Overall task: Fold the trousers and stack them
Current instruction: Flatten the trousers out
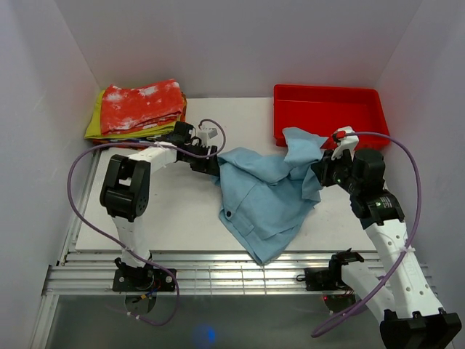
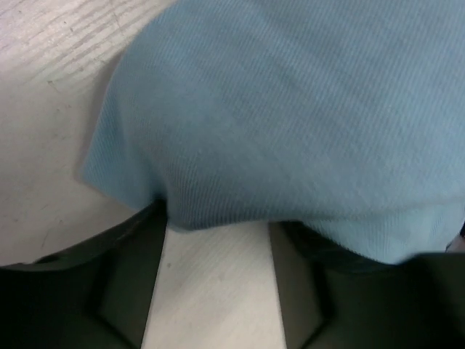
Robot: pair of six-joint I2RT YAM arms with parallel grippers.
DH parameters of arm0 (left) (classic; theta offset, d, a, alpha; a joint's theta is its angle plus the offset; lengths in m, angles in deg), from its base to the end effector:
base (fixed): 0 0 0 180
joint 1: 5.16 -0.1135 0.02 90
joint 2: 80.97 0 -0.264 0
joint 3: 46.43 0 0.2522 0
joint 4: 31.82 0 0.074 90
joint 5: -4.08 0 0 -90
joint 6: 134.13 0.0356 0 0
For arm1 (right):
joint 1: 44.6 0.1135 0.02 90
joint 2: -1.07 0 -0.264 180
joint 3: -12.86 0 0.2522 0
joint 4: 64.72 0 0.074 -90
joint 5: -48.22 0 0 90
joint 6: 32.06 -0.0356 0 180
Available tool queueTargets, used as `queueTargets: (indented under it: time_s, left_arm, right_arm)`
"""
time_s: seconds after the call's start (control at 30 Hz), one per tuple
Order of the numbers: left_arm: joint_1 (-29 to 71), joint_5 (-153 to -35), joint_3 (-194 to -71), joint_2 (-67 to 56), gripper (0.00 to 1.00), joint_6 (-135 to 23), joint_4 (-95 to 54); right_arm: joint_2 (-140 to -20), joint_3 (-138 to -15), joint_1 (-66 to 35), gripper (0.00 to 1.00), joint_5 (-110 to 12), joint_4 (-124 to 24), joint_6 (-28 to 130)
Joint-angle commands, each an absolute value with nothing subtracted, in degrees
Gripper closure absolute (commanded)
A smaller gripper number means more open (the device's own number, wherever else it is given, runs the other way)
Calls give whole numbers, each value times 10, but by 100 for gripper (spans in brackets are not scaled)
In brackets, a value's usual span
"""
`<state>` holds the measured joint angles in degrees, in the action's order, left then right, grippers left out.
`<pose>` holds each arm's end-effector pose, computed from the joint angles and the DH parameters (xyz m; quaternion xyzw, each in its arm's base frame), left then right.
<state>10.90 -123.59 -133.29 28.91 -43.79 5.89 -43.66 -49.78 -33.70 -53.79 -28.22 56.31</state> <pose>0.3705 -0.1293 0.1740 0.2113 0.8947 -0.3421 0.1942 0.1710 0.0405 0.3422 -0.1261 0.8000 0.1478 0.5677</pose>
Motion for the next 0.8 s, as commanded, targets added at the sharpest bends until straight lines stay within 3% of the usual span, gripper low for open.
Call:
queueTargets:
  time_s: [0.0, 0.03, 0.07, 0.13, 0.3, 0.47, 0.6, 0.63, 0.67, 0.77]
  left_arm:
    - [120, -1175, -1369, 314, 43, -454, 37]
    - [120, -1154, -1374, 308, 51, -452, 41]
    - [120, -1142, -1387, 300, 73, -421, 50]
    - [120, -1101, -1400, 262, 100, -400, 70]
    - [125, -1085, -1552, 263, 100, -352, 163]
    - [175, -1038, -1736, 392, 100, -335, 210]
    - [184, -998, -1899, 479, 53, -367, 285]
    - [184, -998, -1912, 478, 32, -372, 296]
    - [181, -1002, -1897, 467, 24, -370, 303]
    - [162, -1049, -1718, 359, 22, -356, 298]
  right_arm:
    - [-445, -505, -334, 92, -443, -274, 550]
    - [-449, -501, -334, 92, -426, -264, 552]
    - [-458, -497, -334, 92, -420, -257, 555]
    - [-461, -478, -334, 92, -385, -246, 560]
    - [-480, -438, -335, 92, -395, -257, 557]
    - [-530, -423, -345, 92, -384, -256, 535]
    - [-578, -424, -355, 92, -393, -256, 528]
    - [-584, -426, -363, 92, -394, -256, 528]
    - [-590, -430, -369, 92, -395, -256, 529]
    - [-597, -436, -401, 92, -412, -256, 549]
